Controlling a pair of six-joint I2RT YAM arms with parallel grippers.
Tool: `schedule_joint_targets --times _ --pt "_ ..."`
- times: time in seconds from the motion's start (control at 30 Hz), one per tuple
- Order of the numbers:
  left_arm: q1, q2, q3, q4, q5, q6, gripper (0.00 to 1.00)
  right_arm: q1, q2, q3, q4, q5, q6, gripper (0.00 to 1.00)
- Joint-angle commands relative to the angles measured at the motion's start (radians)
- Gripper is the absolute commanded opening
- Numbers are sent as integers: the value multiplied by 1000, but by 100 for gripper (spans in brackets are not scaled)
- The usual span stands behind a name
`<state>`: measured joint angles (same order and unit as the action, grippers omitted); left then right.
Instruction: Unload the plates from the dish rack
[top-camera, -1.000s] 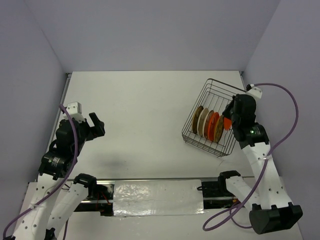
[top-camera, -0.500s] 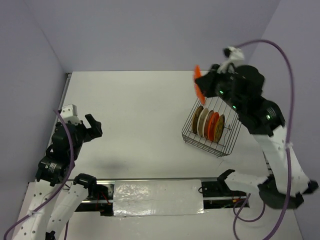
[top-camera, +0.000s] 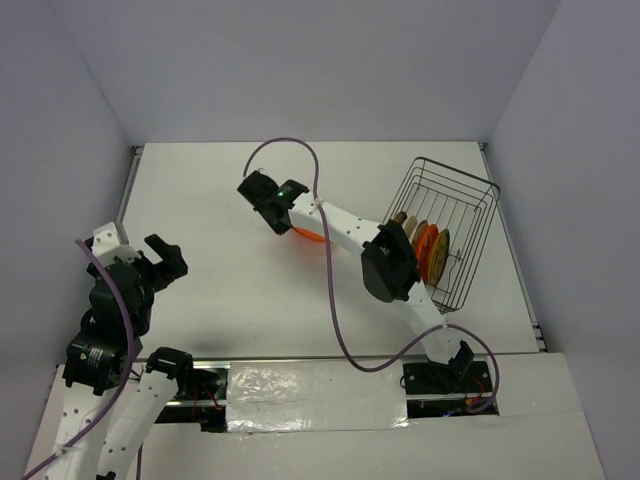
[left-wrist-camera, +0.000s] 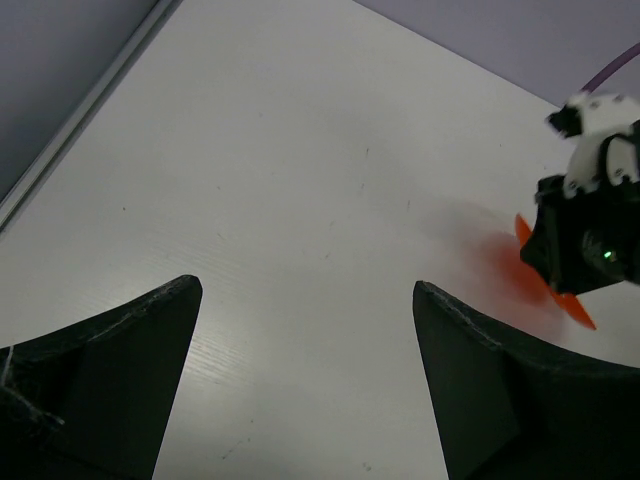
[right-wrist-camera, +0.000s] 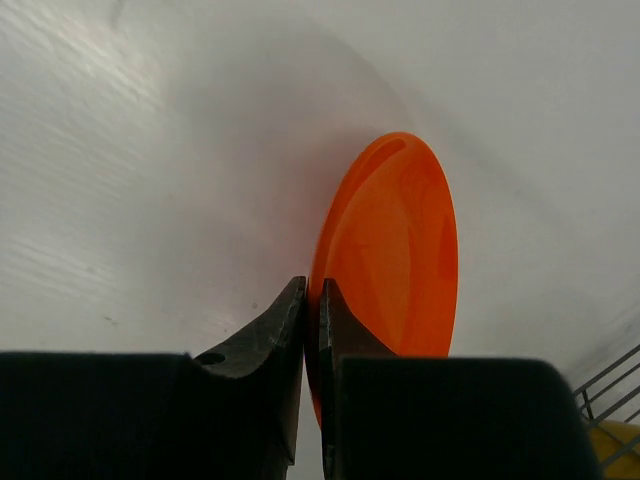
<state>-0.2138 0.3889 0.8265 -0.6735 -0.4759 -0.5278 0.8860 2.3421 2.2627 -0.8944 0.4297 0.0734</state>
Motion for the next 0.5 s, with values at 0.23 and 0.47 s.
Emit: schedule_joint_targets --times 0.23,0.47 --pt "8 24 28 29 8 5 99 25 -73 -95 161 -147 25 69" --pt "7 5 23 37 25 14 100 -48 -409 -299 236 -250 176 94"
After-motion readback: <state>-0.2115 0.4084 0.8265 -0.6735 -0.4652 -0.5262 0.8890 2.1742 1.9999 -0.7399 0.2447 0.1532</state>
